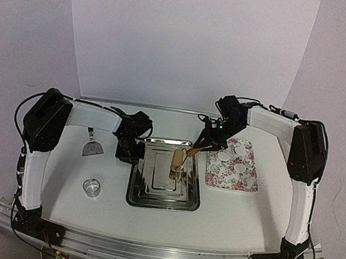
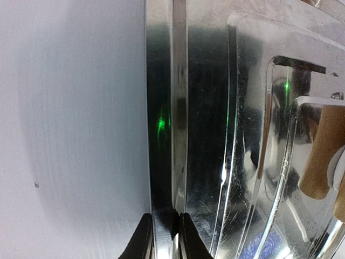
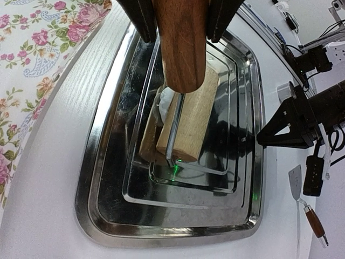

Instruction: Roll out the dumpling wrappers from the dough

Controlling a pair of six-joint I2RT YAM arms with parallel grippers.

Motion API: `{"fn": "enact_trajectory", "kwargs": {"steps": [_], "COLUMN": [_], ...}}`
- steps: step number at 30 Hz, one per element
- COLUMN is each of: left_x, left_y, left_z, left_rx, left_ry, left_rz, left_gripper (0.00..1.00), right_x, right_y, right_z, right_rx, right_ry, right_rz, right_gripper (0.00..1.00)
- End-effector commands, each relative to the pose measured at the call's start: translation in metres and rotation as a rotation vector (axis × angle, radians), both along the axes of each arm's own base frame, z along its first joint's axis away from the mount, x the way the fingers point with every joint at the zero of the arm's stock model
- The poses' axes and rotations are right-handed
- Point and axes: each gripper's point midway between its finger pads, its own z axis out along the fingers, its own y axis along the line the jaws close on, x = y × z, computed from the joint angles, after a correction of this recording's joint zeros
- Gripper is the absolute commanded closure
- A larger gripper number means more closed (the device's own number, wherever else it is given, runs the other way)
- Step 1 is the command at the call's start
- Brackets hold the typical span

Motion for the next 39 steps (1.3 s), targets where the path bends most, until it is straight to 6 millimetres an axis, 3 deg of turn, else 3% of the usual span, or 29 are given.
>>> {"fn": "enact_trajectory", "kwargs": {"steps": [1, 33, 36, 39], "left_x": [-0.013, -0.010, -0.010, -0.006], "left_y": [0.019, 0.018, 0.019, 0.019], "left_z": [-0.022, -0.020, -0.019, -0.016], "left_rx": [0.122, 0.119, 0.120, 0.114], "left_ry": [0.063, 0.054, 0.052, 0.035], "left_rz": [-0.030, -0.041, -0.044, -0.068], "left_gripper": [1.00, 1.00, 1.00, 1.00], "right_x": [-0.096, -0.098, -0.091, -0.072], "right_y": [-0.169, -0.142, -0.128, -0.089], "right_z": [-0.148, -0.159, -0.153, -0.131], "right_rx": [-0.967, -0.963, -0.905, -0.721], "right_ry": [0.336, 0.317, 0.296, 0.248], "right_rz": [0.118, 0.181, 0.181, 0.187], "right_gripper": [1.00, 1.00, 1.00, 1.00]}}
